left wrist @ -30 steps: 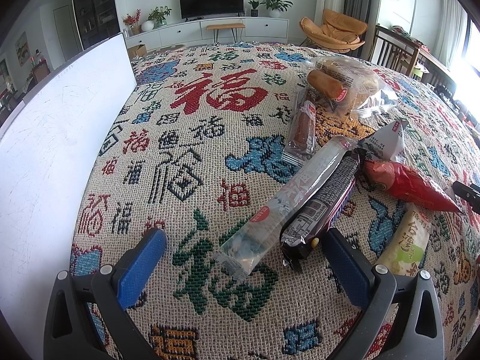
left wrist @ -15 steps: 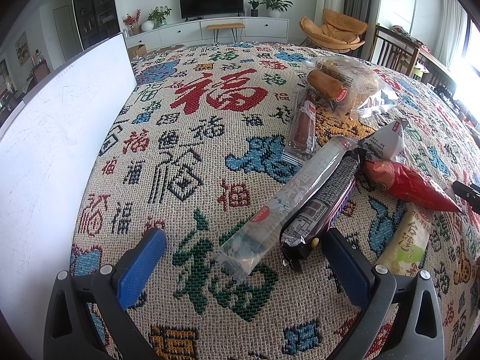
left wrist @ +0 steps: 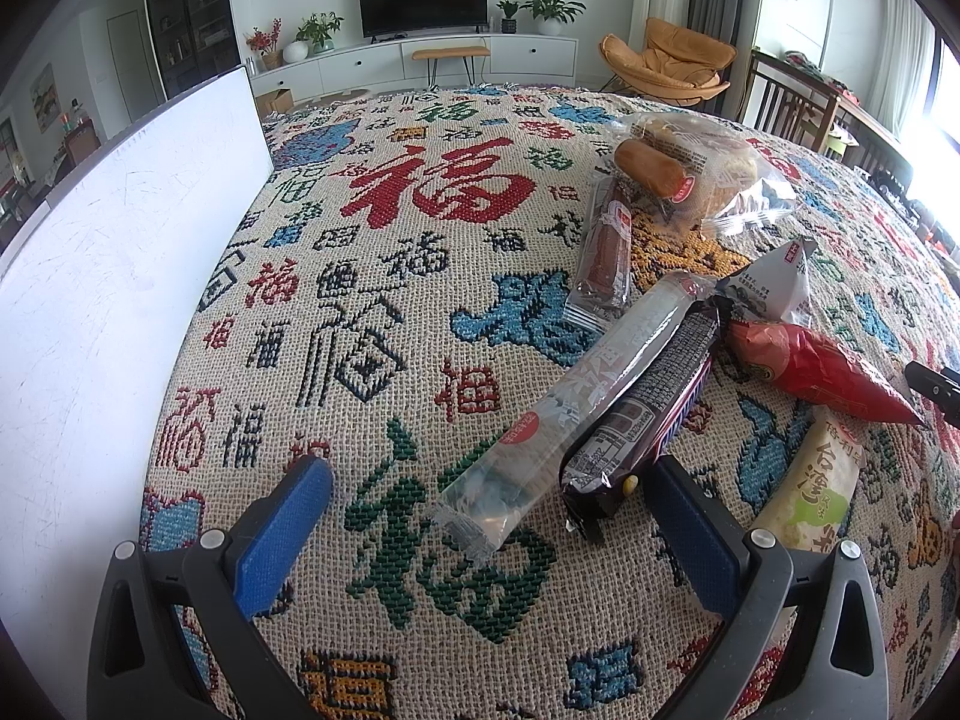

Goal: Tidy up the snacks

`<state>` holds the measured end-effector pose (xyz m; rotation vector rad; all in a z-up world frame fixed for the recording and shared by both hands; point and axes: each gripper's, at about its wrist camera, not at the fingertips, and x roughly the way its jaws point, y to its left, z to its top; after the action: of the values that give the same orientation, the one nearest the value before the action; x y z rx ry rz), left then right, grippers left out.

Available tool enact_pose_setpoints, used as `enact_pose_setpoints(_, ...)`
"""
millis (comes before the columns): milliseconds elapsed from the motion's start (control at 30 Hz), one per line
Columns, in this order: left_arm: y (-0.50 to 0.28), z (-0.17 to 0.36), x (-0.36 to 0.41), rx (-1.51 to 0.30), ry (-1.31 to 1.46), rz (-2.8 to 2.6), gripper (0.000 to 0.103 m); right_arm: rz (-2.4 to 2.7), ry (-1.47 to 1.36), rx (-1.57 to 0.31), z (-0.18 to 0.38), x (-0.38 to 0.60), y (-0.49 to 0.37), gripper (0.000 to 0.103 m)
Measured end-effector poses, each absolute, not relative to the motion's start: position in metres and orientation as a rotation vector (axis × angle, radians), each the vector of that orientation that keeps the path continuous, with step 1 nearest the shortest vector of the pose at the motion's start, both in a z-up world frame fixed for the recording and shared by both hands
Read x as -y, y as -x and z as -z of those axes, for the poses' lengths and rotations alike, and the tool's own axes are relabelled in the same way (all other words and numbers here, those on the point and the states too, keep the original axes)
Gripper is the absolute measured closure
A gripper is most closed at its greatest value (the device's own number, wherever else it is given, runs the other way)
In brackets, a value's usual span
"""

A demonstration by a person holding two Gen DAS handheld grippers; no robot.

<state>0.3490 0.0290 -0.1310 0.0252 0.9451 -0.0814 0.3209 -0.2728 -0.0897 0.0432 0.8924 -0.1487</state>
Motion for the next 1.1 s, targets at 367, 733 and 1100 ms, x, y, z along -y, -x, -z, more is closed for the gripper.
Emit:
enact_pose_setpoints(367, -0.349, 0.131, -0.029, -0.945, -0.024, 0.083, 0.000, 0.147, -0.047, -0.892, 0.090, 0.273, -0.321, 0.011)
enact_pose_setpoints(733, -0.301, 0.123, -0.039, -0.999, -0.027, 0.239, 0.000, 0.148, -0.046, -0.892, 0.090, 0.272, -0.321, 0.011)
enact_pose_setpoints(1100, -0.362, 0.094, 0.025, -0.975, -0.313, 0.385, 0.065, 0.150, -0.044, -0.893, 0.090, 0.272, -0.321, 0.011)
